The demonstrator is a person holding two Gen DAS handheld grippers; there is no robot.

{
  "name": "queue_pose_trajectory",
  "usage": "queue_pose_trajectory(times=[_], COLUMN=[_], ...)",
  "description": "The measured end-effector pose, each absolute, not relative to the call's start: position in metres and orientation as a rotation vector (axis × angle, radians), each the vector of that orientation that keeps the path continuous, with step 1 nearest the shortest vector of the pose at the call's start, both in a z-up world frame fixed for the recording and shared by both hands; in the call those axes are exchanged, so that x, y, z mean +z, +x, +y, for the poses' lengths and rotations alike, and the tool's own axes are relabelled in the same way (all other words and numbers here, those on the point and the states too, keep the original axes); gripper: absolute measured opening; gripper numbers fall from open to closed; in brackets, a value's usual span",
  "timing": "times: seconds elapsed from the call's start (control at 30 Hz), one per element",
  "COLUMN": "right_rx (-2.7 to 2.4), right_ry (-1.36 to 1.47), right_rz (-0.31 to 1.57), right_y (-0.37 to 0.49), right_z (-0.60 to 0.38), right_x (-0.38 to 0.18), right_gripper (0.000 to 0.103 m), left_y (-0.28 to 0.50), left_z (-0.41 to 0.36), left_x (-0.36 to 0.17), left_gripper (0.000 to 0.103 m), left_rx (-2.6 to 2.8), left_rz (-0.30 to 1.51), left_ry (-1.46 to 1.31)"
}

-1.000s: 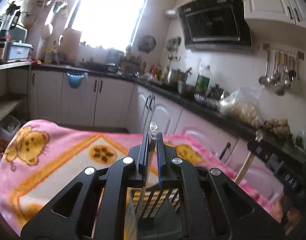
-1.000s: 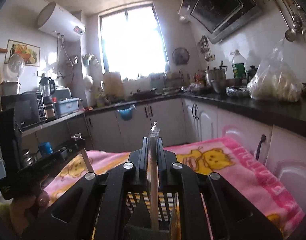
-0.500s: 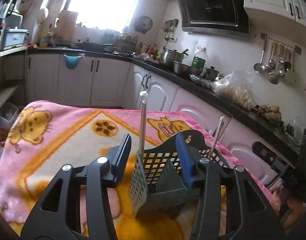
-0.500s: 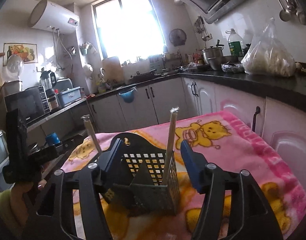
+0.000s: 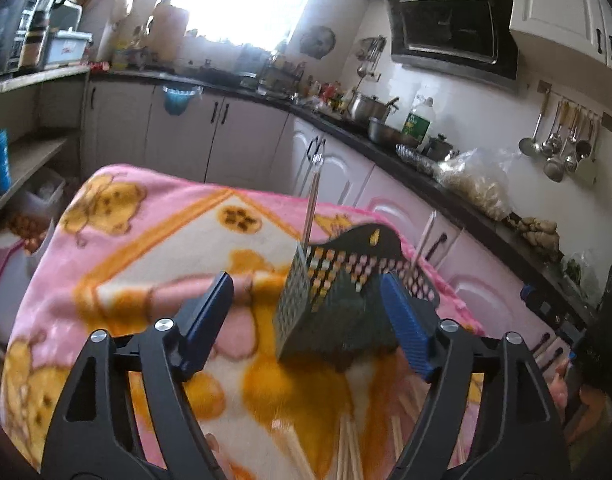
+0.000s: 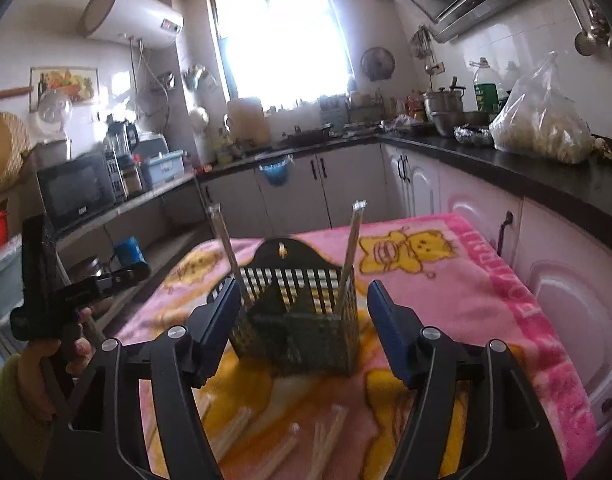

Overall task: Organize utensils
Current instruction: 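Lower the left tool to another chopstick pair and close it while the right tool grasps one too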

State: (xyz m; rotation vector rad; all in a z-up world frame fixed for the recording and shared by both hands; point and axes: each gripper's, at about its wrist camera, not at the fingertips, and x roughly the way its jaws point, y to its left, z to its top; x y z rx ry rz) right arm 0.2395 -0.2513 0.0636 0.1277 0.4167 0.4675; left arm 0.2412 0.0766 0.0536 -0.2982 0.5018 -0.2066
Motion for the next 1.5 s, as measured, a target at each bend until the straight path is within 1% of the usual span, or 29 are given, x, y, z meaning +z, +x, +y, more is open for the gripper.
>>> queue_pose_trajectory(times=[0.17, 0.37, 0.83, 1.13, 1.3, 1.5], right_rx=[0.495, 0.499, 0.514, 0.511, 0.503, 0.467], right_ry=[0.089, 0.058, 0.028, 0.006, -0.001, 0.015], right_rz=[0.462, 0.522, 0.630, 0.696, 0.754, 0.847], right_y=[0.226, 0.214, 0.204, 0.209, 0.217, 0.238], right_z=[-0.248, -0.240, -0.227, -0.223, -0.221, -0.217], right_x=[0.055, 0.031, -0.011, -0.032, -0.045, -0.064], right_gripper=[0.062, 0.060, 0.058, 0.058, 0.058, 0.051], left_y=[0.216, 0.193, 0.179, 0.181, 0.184, 0.194], left_z=[0.085, 0.091, 0.097, 0.091, 0.088, 0.090], left_x=[0.041, 0.027, -0.026, -0.055, -0.071, -0.081], left_gripper=[0.069, 0.072, 0.071, 0.059, 0.055, 0.048], left_rx=[-0.172, -0.142, -0.094, -0.109, -0.108, -0.092], left_rz=[0.527, 0.562, 0.705, 0.808, 0.871, 0.915], left_ry=[-0.309, -0.306, -0.339, -0.364, -0.374, -0.381])
